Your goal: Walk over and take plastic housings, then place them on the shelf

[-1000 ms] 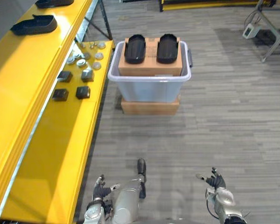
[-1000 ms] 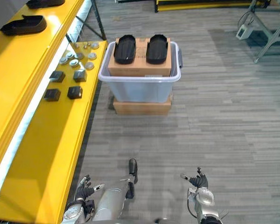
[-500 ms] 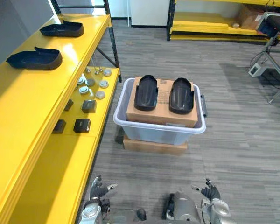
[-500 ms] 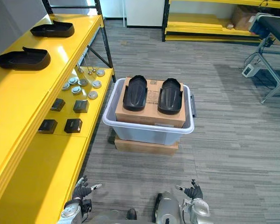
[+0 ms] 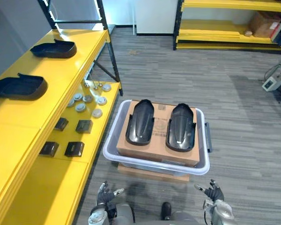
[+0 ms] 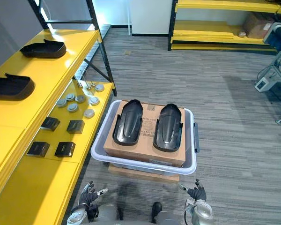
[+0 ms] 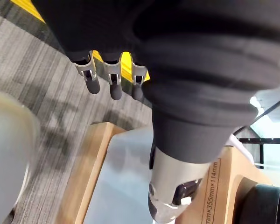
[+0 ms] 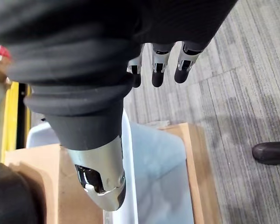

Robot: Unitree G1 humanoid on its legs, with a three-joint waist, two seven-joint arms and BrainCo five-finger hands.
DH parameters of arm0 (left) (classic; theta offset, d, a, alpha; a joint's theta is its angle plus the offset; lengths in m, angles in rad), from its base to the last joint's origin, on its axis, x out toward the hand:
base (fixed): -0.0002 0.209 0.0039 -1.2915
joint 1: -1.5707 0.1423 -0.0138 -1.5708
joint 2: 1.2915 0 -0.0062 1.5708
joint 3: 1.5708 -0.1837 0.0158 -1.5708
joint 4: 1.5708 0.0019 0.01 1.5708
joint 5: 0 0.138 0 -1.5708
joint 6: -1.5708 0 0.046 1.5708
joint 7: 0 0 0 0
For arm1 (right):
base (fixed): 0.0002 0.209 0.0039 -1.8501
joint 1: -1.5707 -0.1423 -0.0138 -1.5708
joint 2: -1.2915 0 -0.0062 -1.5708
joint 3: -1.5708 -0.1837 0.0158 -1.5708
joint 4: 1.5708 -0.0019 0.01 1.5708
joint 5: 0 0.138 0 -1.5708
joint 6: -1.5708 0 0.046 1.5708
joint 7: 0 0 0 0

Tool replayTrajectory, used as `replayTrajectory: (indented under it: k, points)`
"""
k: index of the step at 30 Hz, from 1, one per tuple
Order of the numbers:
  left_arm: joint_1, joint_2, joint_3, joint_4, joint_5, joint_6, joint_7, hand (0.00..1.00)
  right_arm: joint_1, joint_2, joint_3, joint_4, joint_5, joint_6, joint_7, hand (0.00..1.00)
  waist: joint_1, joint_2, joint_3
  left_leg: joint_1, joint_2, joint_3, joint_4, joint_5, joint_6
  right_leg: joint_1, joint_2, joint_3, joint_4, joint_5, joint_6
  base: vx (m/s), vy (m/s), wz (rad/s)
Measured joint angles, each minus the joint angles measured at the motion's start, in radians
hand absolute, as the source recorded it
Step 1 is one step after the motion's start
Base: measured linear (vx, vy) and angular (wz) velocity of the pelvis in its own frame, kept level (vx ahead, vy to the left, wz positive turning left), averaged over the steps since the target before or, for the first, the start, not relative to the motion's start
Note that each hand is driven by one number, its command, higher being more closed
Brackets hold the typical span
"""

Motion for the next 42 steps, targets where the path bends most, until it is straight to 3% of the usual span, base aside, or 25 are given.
replayTrajectory:
  k: [1, 5, 8, 11, 15, 19, 25, 31, 36, 42]
  points:
    - [-0.017, 0.008, -0.004, 0.028, 0.002, 0.001, -0.001, 0.0, 0.006, 0.005, -0.01, 0.008, 0.0, 0.005, -0.001, 0.0, 0.0, 0.003, 0.001, 0.015, -0.004, 0.0, -0.016, -0.002, 0.004, 0.012, -0.005, 0.016, -0.008, 0.002, 0.018, 0.13, 0.18, -0.18]
    - [-0.008, 0.044, -0.005, 0.028, 0.007, 0.0, 0.0, 0.0, 0.038, 0.009, -0.016, -0.005, -0.001, 0.003, -0.017, 0.0, 0.002, -0.043, -0.012, 0.081, -0.052, 0.056, -0.137, 0.019, 0.032, 0.002, -0.057, 0.063, -0.012, -0.004, 0.054, 0.08, 0.126, -0.23]
    - [0.009, 0.063, -0.005, 0.029, 0.009, 0.0, -0.001, 0.0, 0.04, 0.003, -0.057, -0.023, -0.001, 0.003, -0.018, 0.0, 0.0, -0.048, -0.019, 0.118, -0.071, 0.083, -0.184, 0.027, 0.041, 0.006, -0.072, 0.091, -0.021, -0.005, 0.068, 0.06, 0.074, -0.29]
    - [0.021, 0.086, -0.005, 0.027, 0.018, 0.0, -0.002, 0.0, 0.051, -0.04, -0.108, -0.136, -0.003, 0.003, -0.023, 0.0, -0.003, -0.043, -0.024, 0.149, -0.089, 0.109, -0.225, 0.036, 0.053, 0.004, -0.081, 0.114, -0.028, -0.005, 0.078, 0.07, 0.051, -0.24]
    - [0.031, 0.101, -0.005, 0.017, 0.043, 0.0, -0.007, 0.0, 0.082, -0.113, -0.183, -0.414, -0.019, 0.001, -0.057, 0.0, -0.014, -0.045, -0.039, 0.161, -0.108, 0.113, -0.256, 0.04, 0.059, 0.004, -0.09, 0.126, -0.035, -0.011, 0.088, 0.08, 0.05, -0.03]
    - [0.04, 0.105, -0.006, 0.016, 0.045, 0.0, -0.024, 0.0, 0.076, -0.137, -0.209, -0.634, -0.094, -0.005, -0.064, 0.0, -0.025, -0.059, -0.05, 0.17, -0.108, 0.113, -0.266, 0.041, 0.059, 0.007, -0.087, 0.13, -0.041, -0.011, 0.088, 0.06, 0.011, -0.05]
    - [0.074, 0.105, -0.028, -0.024, 0.047, -0.001, -0.031, 0.0, 0.034, -0.147, -0.181, -0.787, -0.249, -0.018, -0.102, 0.0, -0.024, -0.06, -0.05, 0.17, -0.11, 0.112, -0.269, 0.041, 0.059, 0.003, -0.088, 0.131, -0.041, -0.011, 0.088, -0.01, 0.002, -0.02]
    - [0.075, 0.102, -0.04, -0.024, 0.054, -0.001, -0.048, 0.0, -0.02, -0.15, -0.084, -0.778, -0.378, 0.009, -0.118, 0.0, -0.011, -0.058, -0.052, 0.149, -0.118, 0.096, -0.301, 0.07, 0.065, -0.028, -0.092, 0.12, -0.038, -0.006, 0.092, -0.05, -0.006, 0.06]
    - [0.07, 0.093, -0.049, -0.025, 0.054, -0.001, -0.046, 0.0, -0.16, -0.146, -0.047, -0.587, -0.407, 0.057, -0.175, 0.0, 0.001, -0.058, -0.046, 0.114, -0.129, 0.033, -0.325, 0.107, 0.07, -0.043, -0.101, 0.062, -0.042, -0.005, 0.092, -0.03, -0.009, 0.37]
    - [0.06, 0.093, -0.072, -0.067, 0.041, -0.005, -0.028, 0.0, -0.404, -0.148, -0.038, -0.357, -0.421, 0.097, -0.246, 0.0, 0.031, -0.041, 0.052, 0.032, -0.136, 0.008, -0.312, 0.138, 0.077, -0.102, -0.108, 0.043, -0.042, 0.026, 0.089, -0.08, 0.011, 0.13]
